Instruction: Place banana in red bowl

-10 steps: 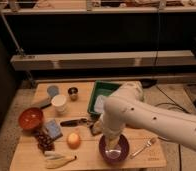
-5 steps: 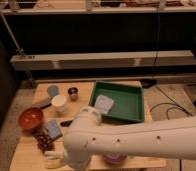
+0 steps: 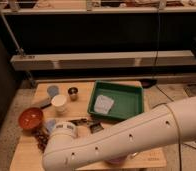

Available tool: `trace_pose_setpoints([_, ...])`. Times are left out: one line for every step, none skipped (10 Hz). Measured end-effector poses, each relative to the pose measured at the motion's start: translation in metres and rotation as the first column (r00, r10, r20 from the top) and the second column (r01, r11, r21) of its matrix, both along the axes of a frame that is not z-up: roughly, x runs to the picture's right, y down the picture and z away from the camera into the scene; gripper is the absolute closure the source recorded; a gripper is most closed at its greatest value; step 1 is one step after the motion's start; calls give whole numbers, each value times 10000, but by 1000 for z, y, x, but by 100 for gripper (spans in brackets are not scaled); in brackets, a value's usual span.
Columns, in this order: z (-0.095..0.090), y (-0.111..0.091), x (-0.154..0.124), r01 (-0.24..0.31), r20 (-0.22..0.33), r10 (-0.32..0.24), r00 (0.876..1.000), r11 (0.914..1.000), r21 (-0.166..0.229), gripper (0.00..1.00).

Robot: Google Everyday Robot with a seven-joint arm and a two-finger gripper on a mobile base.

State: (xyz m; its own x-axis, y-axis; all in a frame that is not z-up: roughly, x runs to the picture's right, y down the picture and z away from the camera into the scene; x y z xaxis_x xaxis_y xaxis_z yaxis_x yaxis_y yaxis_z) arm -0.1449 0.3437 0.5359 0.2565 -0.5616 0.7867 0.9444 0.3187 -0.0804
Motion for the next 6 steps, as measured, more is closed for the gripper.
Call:
trace_pose_setpoints([0,0,-1,21,23,-21,10000,10000,-3,35])
trace_pose_setpoints([0,0,1,-22,-56,22,10000,10000,-26,35])
trace_pose_setpoints([1,0,5,-187,-205,185,9996,9998,-90,35])
trace_pose_setpoints([4,-1,13,-547,-536,536,9971,9983,-203,35])
trace_pose_setpoints([8,-6,23,-937,-870,909,9921,9952,-282,35])
trace_pose_setpoints([12,-11,25,-1080,-899,1049,9904,9937,-303,35])
